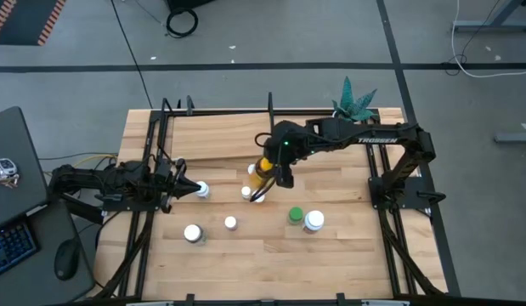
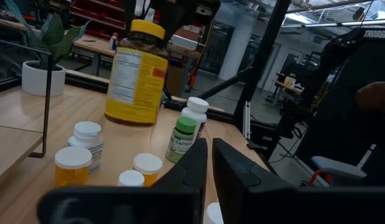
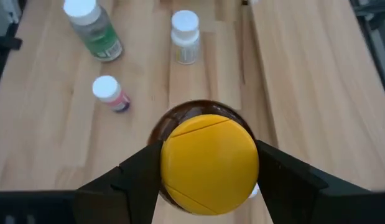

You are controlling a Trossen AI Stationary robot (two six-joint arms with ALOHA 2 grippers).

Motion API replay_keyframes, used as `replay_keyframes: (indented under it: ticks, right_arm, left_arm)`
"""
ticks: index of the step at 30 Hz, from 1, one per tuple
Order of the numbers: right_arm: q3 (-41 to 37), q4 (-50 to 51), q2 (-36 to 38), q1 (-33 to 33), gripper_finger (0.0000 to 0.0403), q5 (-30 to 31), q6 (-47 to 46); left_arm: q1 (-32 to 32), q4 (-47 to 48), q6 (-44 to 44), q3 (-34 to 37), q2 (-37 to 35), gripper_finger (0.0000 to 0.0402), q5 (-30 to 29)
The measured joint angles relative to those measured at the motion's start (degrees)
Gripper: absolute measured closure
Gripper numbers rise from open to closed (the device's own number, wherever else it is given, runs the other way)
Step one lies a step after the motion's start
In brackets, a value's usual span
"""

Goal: Pick and place medicine bottles onto shelf by color
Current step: Put the yellow pill bottle on the shelf

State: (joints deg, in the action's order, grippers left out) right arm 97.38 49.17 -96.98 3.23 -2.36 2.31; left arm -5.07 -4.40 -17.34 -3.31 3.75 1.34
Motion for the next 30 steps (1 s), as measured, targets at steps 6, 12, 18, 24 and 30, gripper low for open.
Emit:
replay_keyframes:
  ticks: [6, 12, 18, 24, 30]
  right_arm:
    - [11.73, 4.41, -8.85, 2.31, 0.0162, -0.21, 5.66]
    - [27.54, 11.08, -18.82, 5.15, 0.0162, 0.19, 11.81]
    - [36.53, 11.35, -24.95, 9.08, 0.0162, -0.05, 16.01]
    - [37.43, 10.02, -27.08, 13.51, 0.0162, -2.60, 17.35]
    - [37.49, 8.37, -27.62, 16.79, 0.0162, -3.53, 18.13]
  left_arm:
    - [0.01, 0.11, 0.03, 0.00, 0.00, 0.0363, 0.00]
    - [-0.01, -0.07, 0.00, 0.00, -0.02, 0.0371, 0.00]
    - [0.01, -0.01, 0.02, 0.00, -0.01, 0.0373, -0.02]
    - [-0.01, -0.02, 0.02, 0.00, -0.01, 0.0364, -0.02]
    - [-0.01, 0.04, 0.02, 0.00, 0.00, 0.0367, 0.00]
